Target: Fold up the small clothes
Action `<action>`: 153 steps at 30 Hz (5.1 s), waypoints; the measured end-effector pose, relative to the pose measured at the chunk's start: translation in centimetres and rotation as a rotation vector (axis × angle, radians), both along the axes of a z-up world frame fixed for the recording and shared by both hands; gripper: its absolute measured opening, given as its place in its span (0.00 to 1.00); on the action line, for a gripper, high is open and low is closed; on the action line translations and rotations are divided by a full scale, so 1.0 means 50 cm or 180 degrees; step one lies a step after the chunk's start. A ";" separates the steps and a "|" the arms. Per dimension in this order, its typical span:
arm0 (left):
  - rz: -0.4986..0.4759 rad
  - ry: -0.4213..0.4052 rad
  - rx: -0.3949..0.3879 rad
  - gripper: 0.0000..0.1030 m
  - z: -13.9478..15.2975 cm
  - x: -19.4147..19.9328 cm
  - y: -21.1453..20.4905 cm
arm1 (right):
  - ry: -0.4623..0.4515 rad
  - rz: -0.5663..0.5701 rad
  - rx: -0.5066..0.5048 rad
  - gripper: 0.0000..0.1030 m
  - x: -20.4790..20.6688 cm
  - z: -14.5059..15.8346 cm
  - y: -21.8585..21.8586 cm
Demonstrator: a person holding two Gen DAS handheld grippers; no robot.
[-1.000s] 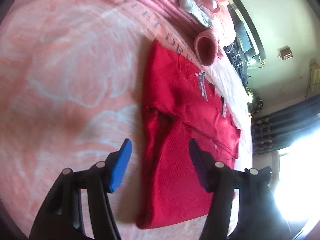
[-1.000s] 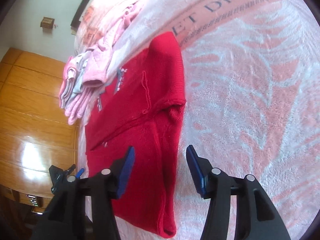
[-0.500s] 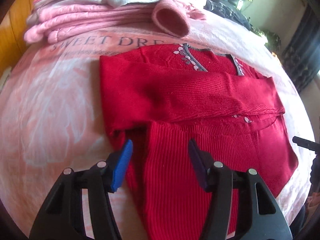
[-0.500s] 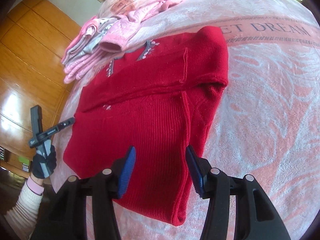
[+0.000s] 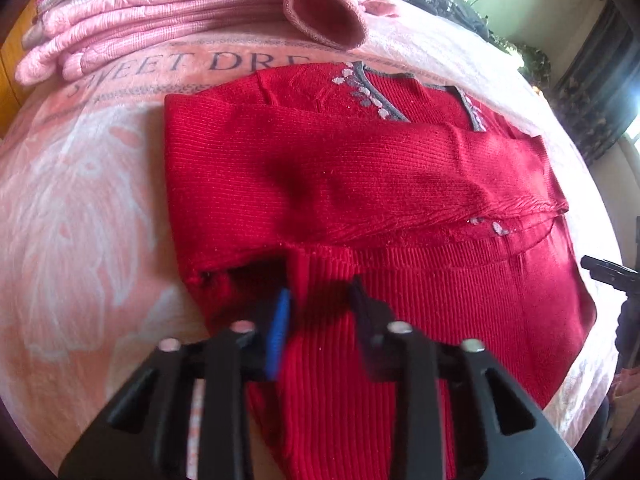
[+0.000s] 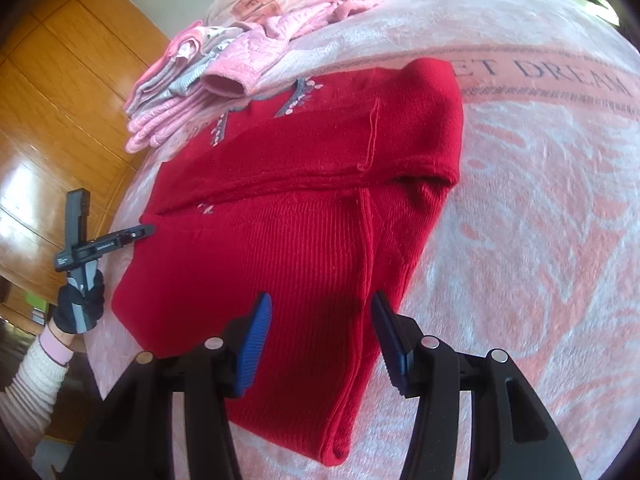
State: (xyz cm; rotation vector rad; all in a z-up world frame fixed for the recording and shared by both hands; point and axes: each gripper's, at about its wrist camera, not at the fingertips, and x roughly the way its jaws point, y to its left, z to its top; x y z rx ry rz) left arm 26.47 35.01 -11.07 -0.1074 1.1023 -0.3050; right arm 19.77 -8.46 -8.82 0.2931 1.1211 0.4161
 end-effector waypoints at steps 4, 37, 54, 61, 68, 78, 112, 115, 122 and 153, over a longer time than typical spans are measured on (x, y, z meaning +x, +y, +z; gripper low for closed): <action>-0.0063 -0.0078 0.0020 0.11 0.003 -0.004 -0.008 | -0.0160 0.0135 -0.0412 0.51 0.026 0.006 0.027; 0.0260 -0.1016 -0.0181 0.07 0.210 -0.057 -0.016 | -0.0769 0.0082 -0.0048 0.04 0.078 0.186 -0.026; 0.0749 -0.0776 0.0152 0.07 0.147 0.287 -0.058 | -0.0442 -0.0412 -0.0529 0.04 0.426 0.151 -0.001; 0.0848 -0.0331 0.0493 0.15 0.024 0.336 -0.060 | -0.0094 -0.0541 -0.0775 0.04 0.477 0.035 0.006; 0.1027 -0.0426 0.0377 0.33 0.029 0.307 -0.022 | -0.0011 -0.0641 -0.0960 0.21 0.458 -0.009 -0.002; 0.0567 -0.0907 0.0544 0.45 0.132 0.104 -0.057 | 0.0011 -0.0077 -0.0572 0.28 0.235 0.076 -0.016; 0.0380 -0.0190 0.0172 0.59 0.076 0.015 -0.082 | 0.0494 -0.0174 -0.0281 0.56 0.108 0.015 -0.079; 0.0358 -0.0177 0.0170 0.59 0.075 0.029 -0.090 | 0.0576 -0.0320 -0.0161 0.61 0.136 0.003 -0.099; 0.0366 0.0008 0.0045 0.62 0.039 0.068 -0.100 | 0.0865 -0.0453 0.0255 0.70 0.176 -0.051 -0.120; 0.0246 0.0036 -0.0066 0.75 0.006 0.096 -0.090 | 0.0805 -0.0804 0.0419 0.15 0.221 -0.054 -0.091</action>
